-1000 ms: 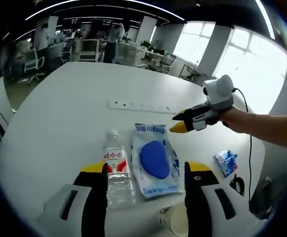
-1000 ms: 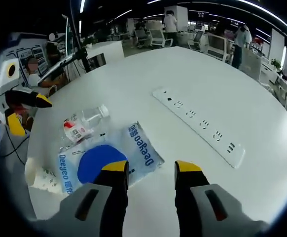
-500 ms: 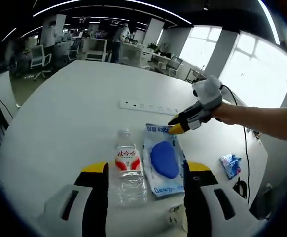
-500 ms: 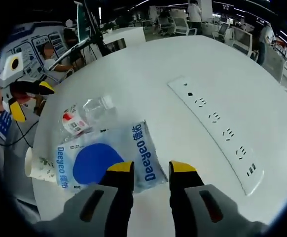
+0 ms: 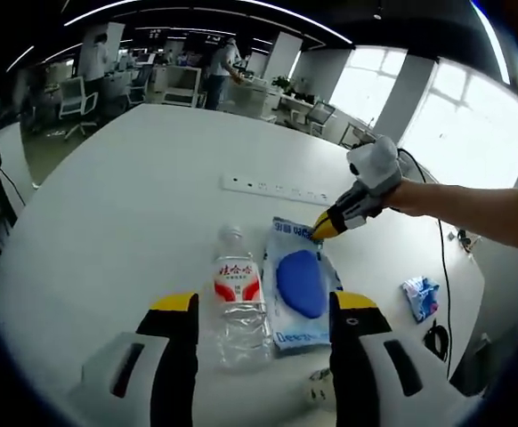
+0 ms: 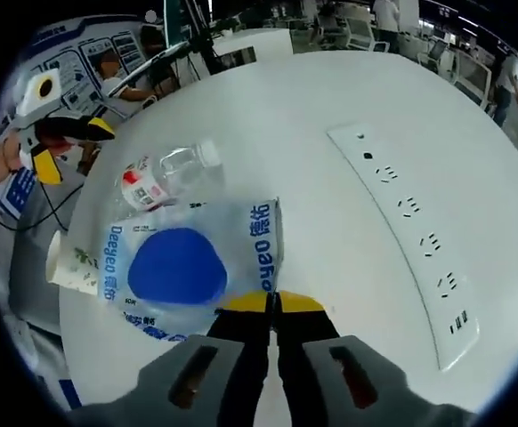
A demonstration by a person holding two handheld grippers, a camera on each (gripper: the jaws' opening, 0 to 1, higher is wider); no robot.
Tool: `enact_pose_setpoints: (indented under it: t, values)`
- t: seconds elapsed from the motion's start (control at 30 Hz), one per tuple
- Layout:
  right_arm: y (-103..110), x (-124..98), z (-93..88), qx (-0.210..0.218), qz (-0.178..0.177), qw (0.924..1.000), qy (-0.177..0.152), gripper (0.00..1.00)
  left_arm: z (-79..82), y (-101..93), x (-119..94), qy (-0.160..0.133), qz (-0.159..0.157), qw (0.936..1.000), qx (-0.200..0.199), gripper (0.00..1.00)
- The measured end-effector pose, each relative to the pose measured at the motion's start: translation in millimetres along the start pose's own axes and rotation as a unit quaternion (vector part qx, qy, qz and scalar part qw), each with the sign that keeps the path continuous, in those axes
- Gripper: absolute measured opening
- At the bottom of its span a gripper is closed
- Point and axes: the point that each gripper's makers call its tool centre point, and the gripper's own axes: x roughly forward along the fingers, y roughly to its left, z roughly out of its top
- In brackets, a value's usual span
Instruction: Arrange the tabletop items into an orderly group along one side of the table until the central work area is clear of visible clutter.
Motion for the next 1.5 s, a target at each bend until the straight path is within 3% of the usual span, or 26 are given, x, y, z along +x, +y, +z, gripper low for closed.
enact_pose_setpoints:
  t: [0.37,0.87,1.0,1.17,1.37,1.5]
  values:
    - [2.2,-9.5,-13.8,-0.027,-0.003,0.9995,0.014,0.0,-0.1,-10.4,1.0,0.004,-0.004,1.0,0.007,0.58]
    - [2.2,-31.8,-36.5,0.036,-0.036,0.9986,-0.01,0.0,-1.9,-38.4,13.2,0.022,-0.033,0.9988,0.031,0.51]
    - [4.3,-38.3,-40.7,0.05,-0.043,0.9976,-0.02,0.0,-3.5,-43.1,16.8,0.031,-0.037,0.9983,0.033,0.45]
    - [4.6,-47.2,-43.5,0.069,-0.058,0.9953,-0.036,0.0,-10.3,-52.4,22.4,0.054,-0.04,0.9974,0.028,0.39]
    - [8.1,-55.4,-45.9,0.08,-0.067,0.9932,-0.052,0.0,-24.4,-61.8,34.3,0.104,-0.042,0.9934,0.023,0.32]
    - [8.5,-57.6,-47.3,0.087,-0.07,0.992,-0.059,0.0,-31.3,-65.8,41.0,0.124,-0.042,0.9914,0.01,0.34]
